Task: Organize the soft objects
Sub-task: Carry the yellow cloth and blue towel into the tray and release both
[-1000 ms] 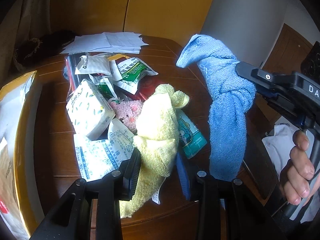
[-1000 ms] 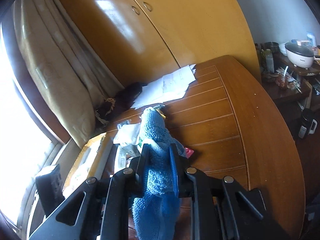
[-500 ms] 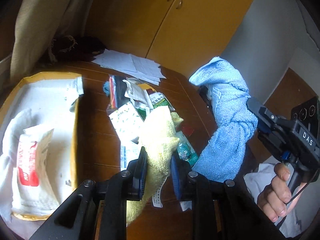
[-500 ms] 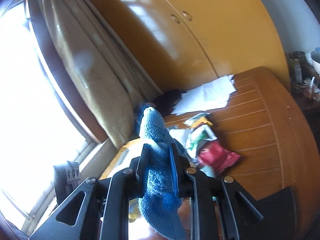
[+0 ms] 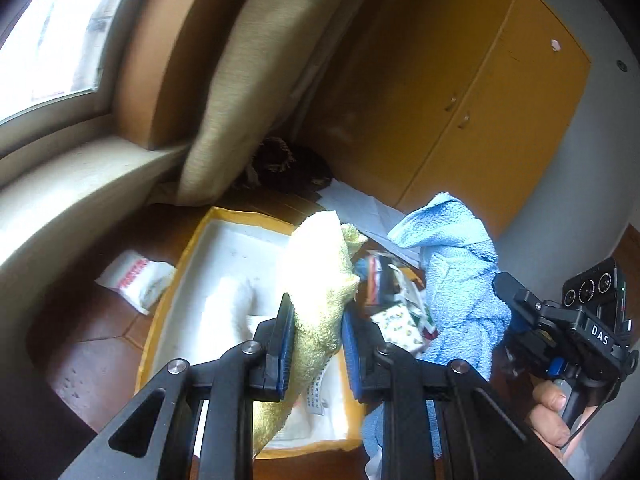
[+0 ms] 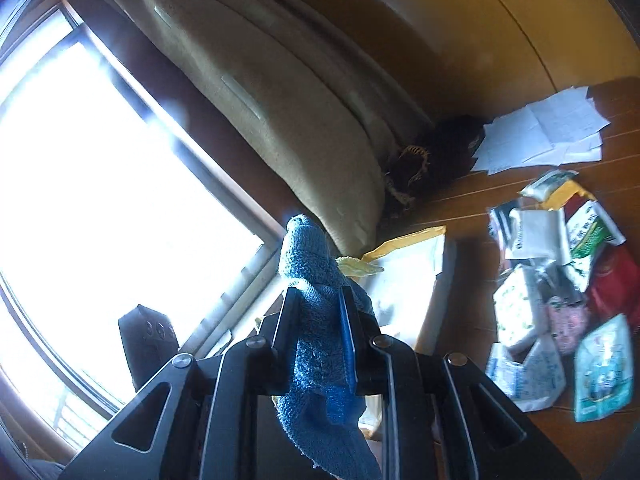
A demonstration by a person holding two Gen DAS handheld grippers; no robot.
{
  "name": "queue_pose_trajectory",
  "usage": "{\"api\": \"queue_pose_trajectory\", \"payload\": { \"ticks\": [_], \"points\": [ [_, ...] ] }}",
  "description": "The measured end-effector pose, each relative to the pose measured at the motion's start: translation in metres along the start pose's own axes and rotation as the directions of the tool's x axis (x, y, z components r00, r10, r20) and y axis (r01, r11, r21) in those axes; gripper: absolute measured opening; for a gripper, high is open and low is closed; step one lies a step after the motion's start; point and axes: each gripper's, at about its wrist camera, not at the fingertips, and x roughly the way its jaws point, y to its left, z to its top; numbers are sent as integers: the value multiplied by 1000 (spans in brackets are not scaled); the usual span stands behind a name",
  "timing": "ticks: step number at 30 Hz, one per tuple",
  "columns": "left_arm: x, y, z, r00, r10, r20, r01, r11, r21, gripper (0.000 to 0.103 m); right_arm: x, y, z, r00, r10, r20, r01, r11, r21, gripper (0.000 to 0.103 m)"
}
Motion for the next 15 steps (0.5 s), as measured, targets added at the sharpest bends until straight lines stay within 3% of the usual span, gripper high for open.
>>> {"api": "queue_pose_trajectory", "payload": {
  "ticks": [4, 15],
  "points": [
    [12, 30, 4, 998, 64, -18, -65, 997, -34, 22, 43, -1, 3, 999, 15, -45, -14, 999, 36, 18],
    [63, 65, -8, 979, 168, -113, -174, 984, -42, 22, 91, -47, -11, 983, -143, -113, 149, 988, 40, 18]
  ]
}}
